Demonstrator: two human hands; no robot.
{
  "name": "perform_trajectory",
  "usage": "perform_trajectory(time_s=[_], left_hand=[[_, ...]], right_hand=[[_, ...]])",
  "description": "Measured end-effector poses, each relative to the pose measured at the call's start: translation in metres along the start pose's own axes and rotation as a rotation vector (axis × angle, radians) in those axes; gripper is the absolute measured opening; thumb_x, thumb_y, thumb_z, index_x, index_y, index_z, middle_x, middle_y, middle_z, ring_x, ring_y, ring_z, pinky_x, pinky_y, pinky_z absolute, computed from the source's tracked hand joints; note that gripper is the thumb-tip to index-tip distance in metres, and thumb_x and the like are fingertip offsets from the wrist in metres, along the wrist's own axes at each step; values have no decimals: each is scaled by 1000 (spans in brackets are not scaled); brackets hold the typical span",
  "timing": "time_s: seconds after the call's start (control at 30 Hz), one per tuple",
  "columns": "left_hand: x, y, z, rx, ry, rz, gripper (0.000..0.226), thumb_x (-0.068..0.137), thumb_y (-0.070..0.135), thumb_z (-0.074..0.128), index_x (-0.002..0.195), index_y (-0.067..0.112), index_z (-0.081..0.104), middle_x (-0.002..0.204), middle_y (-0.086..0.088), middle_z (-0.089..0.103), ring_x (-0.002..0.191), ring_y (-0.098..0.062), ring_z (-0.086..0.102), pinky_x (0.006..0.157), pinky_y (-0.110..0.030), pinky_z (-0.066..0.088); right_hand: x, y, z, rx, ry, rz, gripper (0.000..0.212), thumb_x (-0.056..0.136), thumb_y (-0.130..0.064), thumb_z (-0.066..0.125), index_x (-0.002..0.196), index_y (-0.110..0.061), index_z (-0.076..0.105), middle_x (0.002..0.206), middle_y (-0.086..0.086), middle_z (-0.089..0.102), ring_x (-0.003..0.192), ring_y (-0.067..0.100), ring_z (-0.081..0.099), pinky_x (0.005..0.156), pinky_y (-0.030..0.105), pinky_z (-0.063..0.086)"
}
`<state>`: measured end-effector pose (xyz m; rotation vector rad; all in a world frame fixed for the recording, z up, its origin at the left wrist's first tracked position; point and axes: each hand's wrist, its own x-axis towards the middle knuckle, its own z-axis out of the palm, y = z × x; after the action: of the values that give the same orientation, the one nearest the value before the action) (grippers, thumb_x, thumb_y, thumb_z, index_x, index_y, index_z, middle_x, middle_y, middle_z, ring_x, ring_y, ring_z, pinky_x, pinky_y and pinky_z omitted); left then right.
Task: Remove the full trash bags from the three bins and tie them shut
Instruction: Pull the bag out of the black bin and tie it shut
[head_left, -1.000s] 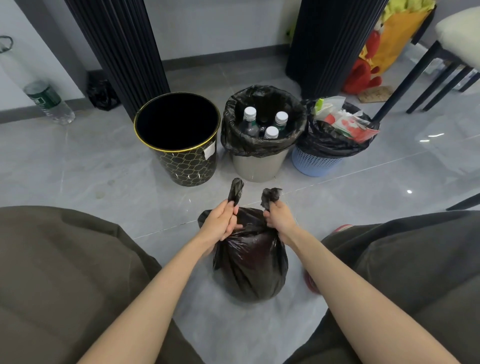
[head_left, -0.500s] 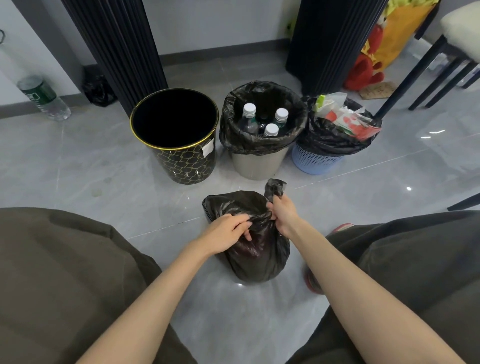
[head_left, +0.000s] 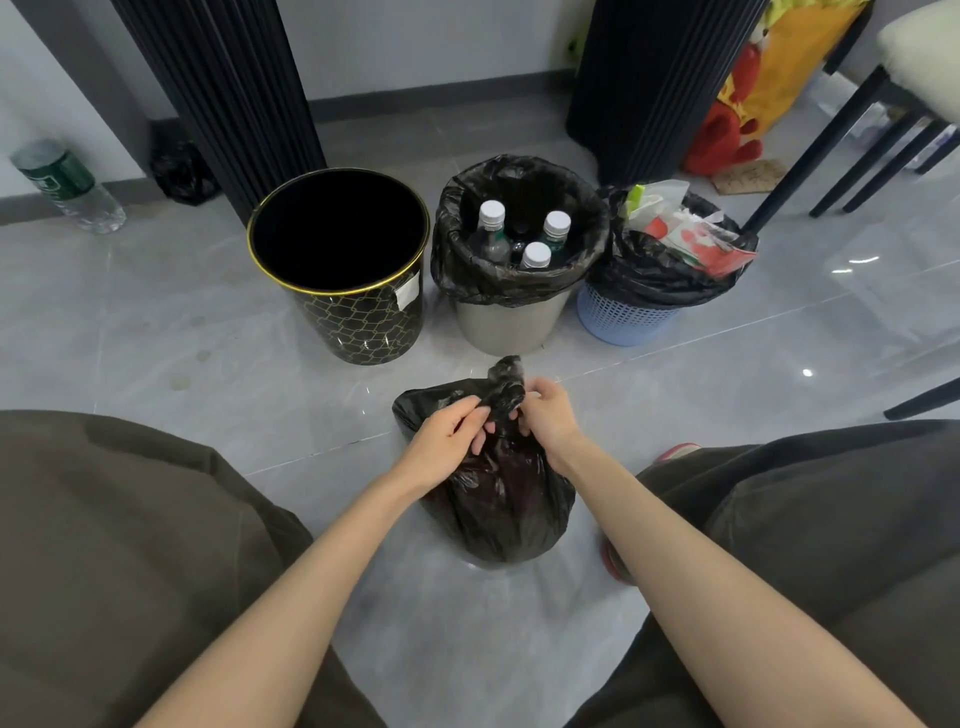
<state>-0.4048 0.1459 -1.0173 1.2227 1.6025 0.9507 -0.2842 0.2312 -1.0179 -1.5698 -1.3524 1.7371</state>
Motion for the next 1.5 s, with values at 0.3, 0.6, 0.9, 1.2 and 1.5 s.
perform_trajectory(time_s=[0.3, 0.6, 0.9, 1.2, 1.5], left_hand=[[-5, 4, 1, 190, 142, -90, 37, 96, 32, 46, 62, 24, 54, 49, 6, 41, 47, -5, 39, 53, -17, 31], [-3, 7, 0, 136, 224, -191, 38, 95, 30, 48, 58, 24, 58, 52, 6, 52, 54, -11, 46, 56, -19, 33], [-3, 10, -11, -6, 57, -226, 21, 95, 23, 51, 83, 17, 68, 72, 11, 61, 69, 1, 54, 63, -7, 37], [2, 14, -29, -153, -3, -495, 22, 89, 10, 48, 68, 11, 55, 50, 5, 45, 54, -12, 41, 47, -21, 29], [-3, 6, -29, -472, -11, -502, 27, 95, 5, 49, 122, 8, 54, 81, -8, 68, 56, -2, 64, 56, -13, 53]], right_hand=[[-12, -1, 3, -202, -133, -244, 23, 82, 4, 52, 74, -15, 62, 68, 1, 63, 65, 7, 57, 68, 21, 46], [-24, -14, -2, 9, -348, -74, 34, 91, -9, 49, 58, -9, 58, 53, -4, 58, 47, 3, 48, 50, 13, 37], [-24, -15, 1, 241, -329, 48, 32, 100, -21, 42, 78, -10, 62, 56, -5, 59, 45, 3, 43, 54, 18, 34], [-16, -30, -11, -940, -411, -479, 39, 96, -23, 51, 67, 3, 55, 69, 12, 53, 68, 20, 47, 70, 30, 40], [-19, -5, -4, -694, -269, -582, 21, 94, -12, 54, 106, -7, 71, 93, 4, 65, 86, 12, 54, 77, 11, 38]])
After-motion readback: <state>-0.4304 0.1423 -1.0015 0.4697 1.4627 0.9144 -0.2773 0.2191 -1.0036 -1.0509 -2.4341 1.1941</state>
